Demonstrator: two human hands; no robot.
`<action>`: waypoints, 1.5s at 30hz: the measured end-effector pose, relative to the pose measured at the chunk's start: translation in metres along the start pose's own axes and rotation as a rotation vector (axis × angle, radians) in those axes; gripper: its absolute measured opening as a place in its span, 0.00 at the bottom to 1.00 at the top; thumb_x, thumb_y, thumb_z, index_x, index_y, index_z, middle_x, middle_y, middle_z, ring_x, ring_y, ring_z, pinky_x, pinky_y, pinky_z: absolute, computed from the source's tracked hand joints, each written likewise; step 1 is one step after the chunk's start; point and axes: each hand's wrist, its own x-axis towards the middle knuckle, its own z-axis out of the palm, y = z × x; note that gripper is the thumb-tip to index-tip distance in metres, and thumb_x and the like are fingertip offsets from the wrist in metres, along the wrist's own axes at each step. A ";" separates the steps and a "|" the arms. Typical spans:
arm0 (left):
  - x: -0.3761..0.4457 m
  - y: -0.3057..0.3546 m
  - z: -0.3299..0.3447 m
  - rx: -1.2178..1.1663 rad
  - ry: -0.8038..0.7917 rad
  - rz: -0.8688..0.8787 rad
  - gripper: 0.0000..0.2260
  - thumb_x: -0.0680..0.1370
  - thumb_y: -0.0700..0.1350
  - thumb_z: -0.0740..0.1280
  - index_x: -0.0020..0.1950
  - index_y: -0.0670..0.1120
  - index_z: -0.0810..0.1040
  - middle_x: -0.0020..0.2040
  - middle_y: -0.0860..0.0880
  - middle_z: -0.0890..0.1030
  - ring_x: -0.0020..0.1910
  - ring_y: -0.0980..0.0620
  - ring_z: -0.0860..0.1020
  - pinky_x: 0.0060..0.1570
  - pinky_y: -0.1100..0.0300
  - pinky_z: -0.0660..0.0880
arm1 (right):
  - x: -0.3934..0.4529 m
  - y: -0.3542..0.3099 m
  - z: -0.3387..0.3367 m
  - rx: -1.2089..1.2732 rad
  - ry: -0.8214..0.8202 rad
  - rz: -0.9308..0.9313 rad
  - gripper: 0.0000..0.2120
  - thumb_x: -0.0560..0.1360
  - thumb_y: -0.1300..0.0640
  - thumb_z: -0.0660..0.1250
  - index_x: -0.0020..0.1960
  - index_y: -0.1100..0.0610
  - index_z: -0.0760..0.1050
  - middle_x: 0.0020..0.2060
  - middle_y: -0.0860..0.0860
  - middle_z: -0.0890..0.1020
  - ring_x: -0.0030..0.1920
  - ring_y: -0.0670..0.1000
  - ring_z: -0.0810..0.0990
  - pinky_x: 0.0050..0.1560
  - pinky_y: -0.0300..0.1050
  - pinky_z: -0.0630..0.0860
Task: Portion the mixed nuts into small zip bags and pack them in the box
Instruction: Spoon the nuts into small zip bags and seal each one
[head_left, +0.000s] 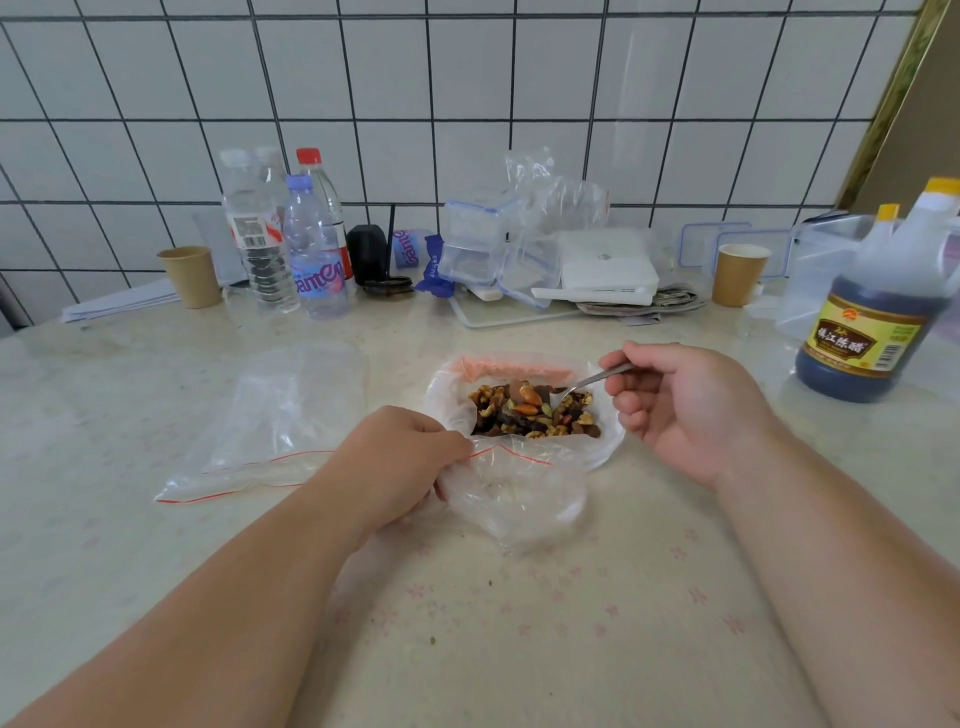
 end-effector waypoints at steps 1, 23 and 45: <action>0.000 0.000 0.000 -0.003 0.000 -0.001 0.12 0.75 0.50 0.71 0.37 0.43 0.87 0.20 0.51 0.72 0.18 0.53 0.65 0.21 0.68 0.62 | -0.002 0.000 0.001 -0.022 -0.034 0.010 0.16 0.79 0.60 0.62 0.36 0.62 0.82 0.26 0.55 0.78 0.22 0.47 0.72 0.20 0.37 0.67; 0.001 -0.002 0.003 0.004 0.020 0.015 0.14 0.78 0.50 0.71 0.36 0.45 0.85 0.20 0.53 0.71 0.17 0.54 0.64 0.20 0.68 0.61 | -0.014 0.004 0.002 -0.523 -0.396 -0.312 0.10 0.75 0.52 0.66 0.41 0.56 0.84 0.32 0.56 0.81 0.28 0.48 0.72 0.29 0.35 0.67; 0.000 -0.001 0.002 0.004 0.001 0.019 0.15 0.77 0.50 0.71 0.32 0.48 0.78 0.21 0.53 0.68 0.18 0.53 0.63 0.21 0.67 0.59 | -0.003 0.007 -0.002 -1.033 0.271 -0.452 0.10 0.80 0.49 0.62 0.45 0.46 0.81 0.34 0.41 0.82 0.37 0.42 0.80 0.36 0.40 0.69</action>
